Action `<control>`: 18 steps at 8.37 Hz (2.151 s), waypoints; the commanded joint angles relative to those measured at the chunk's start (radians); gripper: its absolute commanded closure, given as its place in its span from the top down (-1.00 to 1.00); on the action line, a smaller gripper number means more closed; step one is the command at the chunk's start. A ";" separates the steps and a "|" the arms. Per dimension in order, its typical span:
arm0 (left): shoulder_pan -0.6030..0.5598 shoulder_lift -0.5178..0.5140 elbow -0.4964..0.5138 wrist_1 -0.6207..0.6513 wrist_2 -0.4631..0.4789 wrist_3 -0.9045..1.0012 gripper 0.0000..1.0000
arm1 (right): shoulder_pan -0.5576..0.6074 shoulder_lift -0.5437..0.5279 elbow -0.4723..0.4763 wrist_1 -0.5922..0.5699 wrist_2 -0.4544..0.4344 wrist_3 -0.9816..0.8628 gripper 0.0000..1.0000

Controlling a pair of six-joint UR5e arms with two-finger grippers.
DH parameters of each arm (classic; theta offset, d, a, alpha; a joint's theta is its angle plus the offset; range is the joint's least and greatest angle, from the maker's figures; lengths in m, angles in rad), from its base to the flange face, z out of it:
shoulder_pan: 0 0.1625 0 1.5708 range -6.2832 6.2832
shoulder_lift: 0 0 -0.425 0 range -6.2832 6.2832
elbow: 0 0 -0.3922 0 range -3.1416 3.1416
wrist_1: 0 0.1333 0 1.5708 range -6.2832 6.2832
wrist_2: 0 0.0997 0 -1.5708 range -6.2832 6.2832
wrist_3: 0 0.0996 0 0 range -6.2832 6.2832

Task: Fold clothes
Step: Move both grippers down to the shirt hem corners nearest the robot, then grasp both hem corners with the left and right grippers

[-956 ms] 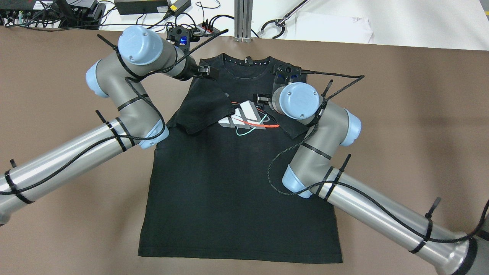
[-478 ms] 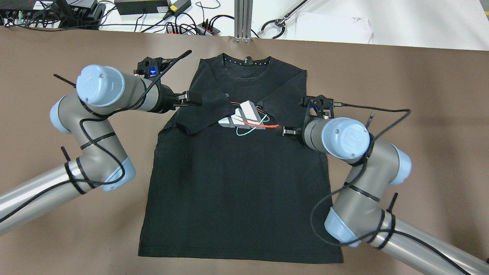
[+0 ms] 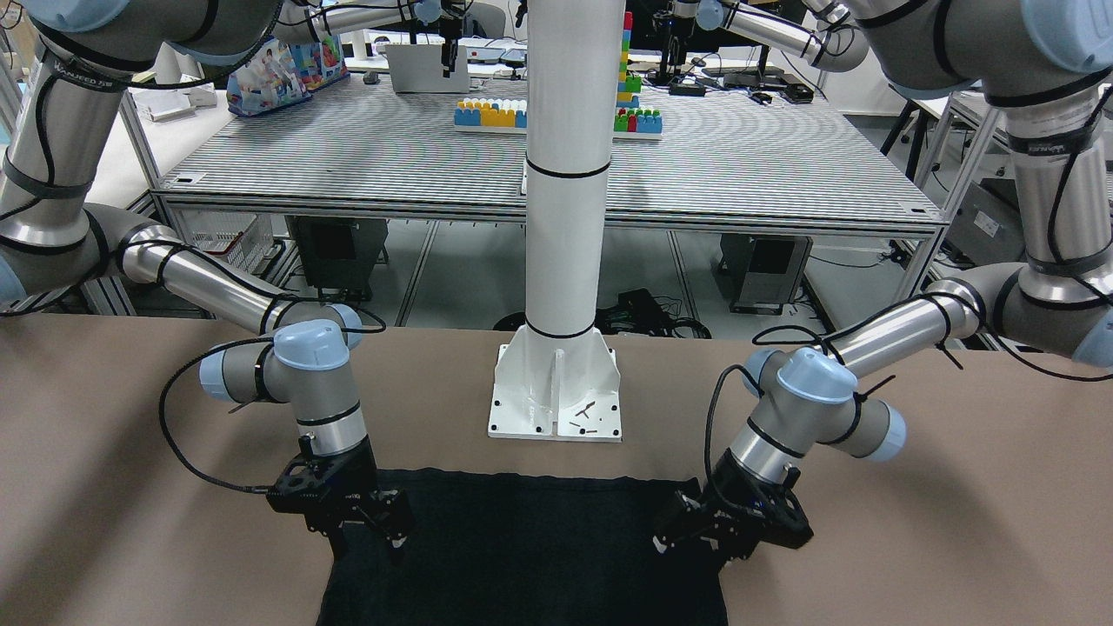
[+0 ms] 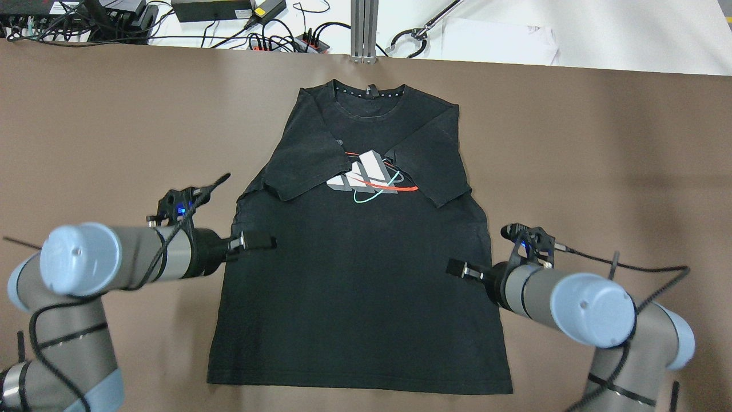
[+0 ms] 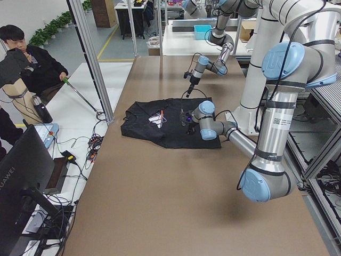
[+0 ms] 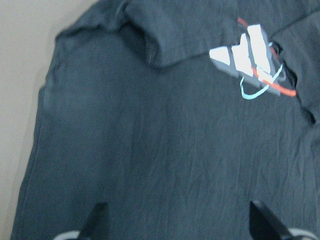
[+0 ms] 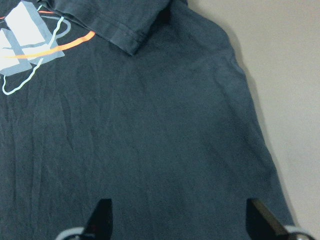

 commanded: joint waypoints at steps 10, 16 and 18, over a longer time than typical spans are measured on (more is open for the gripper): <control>0.449 0.311 -0.137 0.000 0.352 -0.236 0.98 | -0.429 -0.344 0.128 0.334 -0.358 0.361 0.88; 0.460 0.314 -0.122 0.000 0.352 -0.230 -0.17 | -0.427 -0.344 0.131 0.334 -0.358 0.358 0.88; 0.460 0.313 -0.125 0.000 0.352 -0.227 -0.63 | -0.427 -0.345 0.131 0.334 -0.355 0.358 0.87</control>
